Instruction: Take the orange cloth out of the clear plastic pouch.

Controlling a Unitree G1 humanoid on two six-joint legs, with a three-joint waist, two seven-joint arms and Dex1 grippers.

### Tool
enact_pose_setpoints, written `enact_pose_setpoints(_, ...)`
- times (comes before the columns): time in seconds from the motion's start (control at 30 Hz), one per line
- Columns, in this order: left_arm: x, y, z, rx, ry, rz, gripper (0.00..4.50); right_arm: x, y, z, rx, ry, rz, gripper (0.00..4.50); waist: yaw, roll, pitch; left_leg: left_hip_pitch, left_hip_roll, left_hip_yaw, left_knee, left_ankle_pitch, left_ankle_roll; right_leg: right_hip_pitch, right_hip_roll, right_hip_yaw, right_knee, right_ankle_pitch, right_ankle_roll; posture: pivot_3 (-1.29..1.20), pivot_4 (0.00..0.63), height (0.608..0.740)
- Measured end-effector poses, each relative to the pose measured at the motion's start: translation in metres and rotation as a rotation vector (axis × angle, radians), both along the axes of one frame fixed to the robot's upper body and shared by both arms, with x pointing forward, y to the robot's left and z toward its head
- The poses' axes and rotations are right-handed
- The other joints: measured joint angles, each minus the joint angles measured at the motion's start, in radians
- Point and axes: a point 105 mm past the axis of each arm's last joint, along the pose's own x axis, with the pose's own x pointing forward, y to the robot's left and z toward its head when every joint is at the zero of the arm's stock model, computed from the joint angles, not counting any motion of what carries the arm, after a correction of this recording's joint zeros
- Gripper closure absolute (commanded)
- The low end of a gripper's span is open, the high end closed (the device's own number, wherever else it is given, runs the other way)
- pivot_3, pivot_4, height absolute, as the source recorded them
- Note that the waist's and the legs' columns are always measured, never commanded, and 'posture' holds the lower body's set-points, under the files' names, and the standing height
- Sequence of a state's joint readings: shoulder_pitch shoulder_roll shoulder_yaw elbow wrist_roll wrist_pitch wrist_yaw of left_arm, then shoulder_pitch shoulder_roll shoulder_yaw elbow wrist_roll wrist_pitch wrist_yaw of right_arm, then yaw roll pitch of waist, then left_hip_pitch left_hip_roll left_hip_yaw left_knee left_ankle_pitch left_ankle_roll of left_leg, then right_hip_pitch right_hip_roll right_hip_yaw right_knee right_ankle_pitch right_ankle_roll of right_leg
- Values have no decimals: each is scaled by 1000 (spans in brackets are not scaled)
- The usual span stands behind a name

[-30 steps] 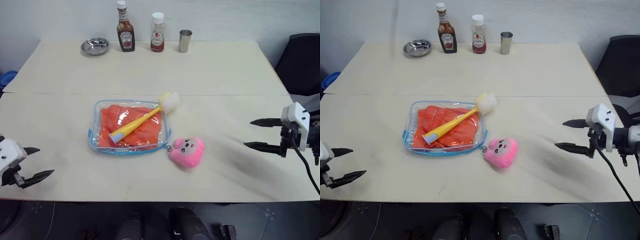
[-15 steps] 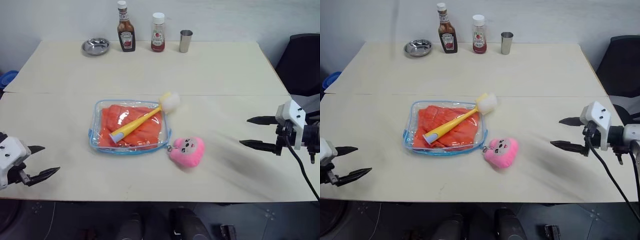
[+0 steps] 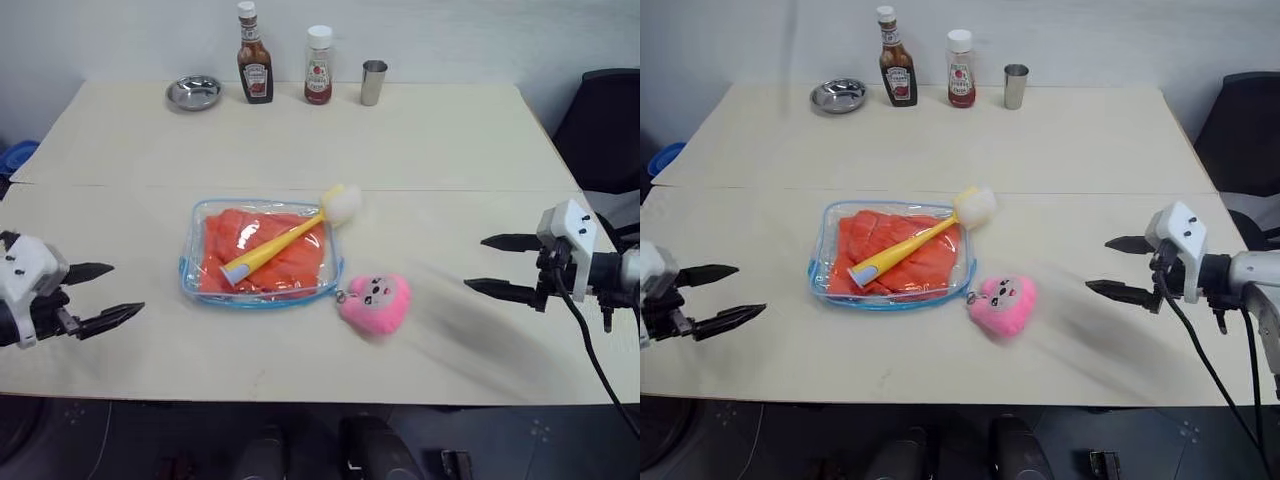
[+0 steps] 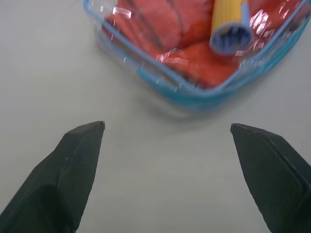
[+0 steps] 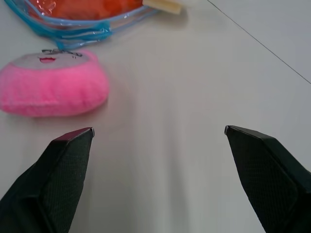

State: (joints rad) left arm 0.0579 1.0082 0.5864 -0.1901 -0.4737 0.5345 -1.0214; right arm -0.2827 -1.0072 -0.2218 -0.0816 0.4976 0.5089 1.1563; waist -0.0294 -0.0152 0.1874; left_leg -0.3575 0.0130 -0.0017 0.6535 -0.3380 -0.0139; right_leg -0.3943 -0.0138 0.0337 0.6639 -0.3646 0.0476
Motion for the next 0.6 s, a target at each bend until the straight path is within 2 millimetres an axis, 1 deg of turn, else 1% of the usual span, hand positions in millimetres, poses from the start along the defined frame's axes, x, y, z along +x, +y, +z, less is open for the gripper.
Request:
enact_pose_setpoints(0.03, 9, -16, 8, -36, -23, -44, 118, -1, 4, 2, 19, -8, 4, 0, 5, 0, 0, 0, 0, -1, 2, 0, 0, 1, 0, -1, 1, 0, 0, 0, 150, 740)
enact_pose_setpoints(0.07, 14, -26, 12, -53, -32, -69, 118, -3, 7, 4, 29, -14, 10, 0, 7, 0, 0, -1, 0, -2, 3, 0, 0, 1, 0, -2, 2, 0, 0, 0, 150, 740)
enact_pose_setpoints(0.1, 26, -48, 20, -85, -47, -121, 118, -6, 16, 6, 47, -26, 25, 0, 12, 0, 0, -1, 0, -2, 6, 0, 0, 1, 0, -2, 4, 0, 0, 0, 150, 740)
enact_pose_setpoints(0.13, 32, -67, 26, -97, -58, -173, 118, -10, 27, 8, 60, -37, 55, 0, 13, 0, 0, -3, 0, -2, 8, 0, 0, 1, 1, -2, 5, 1, 1, 0, 150, 740)
enact_pose_setpoints(0.2, 42, -105, 27, -111, -32, -275, 118, -20, 43, 10, 71, -44, 106, 0, 15, 0, 0, -4, 0, -2, 11, 0, 0, 1, 1, -1, 7, 1, 2, 0, 150, 740)
enact_pose_setpoints(0.27, 51, -128, 22, -98, 2, -314, 118, -27, 52, 10, 73, -40, 131, 0, 11, 0, 0, -4, 0, -1, 12, 0, 0, 0, 2, 0, 7, 1, 2, 0, 150, 740)
enact_pose_setpoints(0.37, 64, -149, 13, -48, 32, -331, 118, -35, 62, 14, 82, -44, 160, 0, 2, -1, 0, -4, 0, -1, 12, 1, -2, 0, 3, 0, 8, 1, 2, 0, 150, 740)
enact_pose_setpoints(0.43, 76, -157, 5, 9, 42, -319, 118, -40, 68, 17, 87, -54, 185, 0, 1, -1, 0, -3, 1, -1, 12, 1, -2, 0, 4, 1, 9, 1, 2, 0, 150, 740)
enact_pose_setpoints(0.5, 90, -157, -9, 81, 53, -273, 118, -44, 74, 21, 91, -67, 207, 0, 0, -1, 0, -3, 1, -1, 12, 1, -2, 0, 5, 1, 9, 1, 2, 0, 150, 740)
enact_pose_setpoints(0.6, 101, -150, -27, 152, 84, -226, 118, -46, 78, 25, 97, -81, 216, 0, 1, -1, 1, -3, 1, -1, 13, 1, -2, -1, 4, 1, 9, 1, 2, 0, 150, 740)
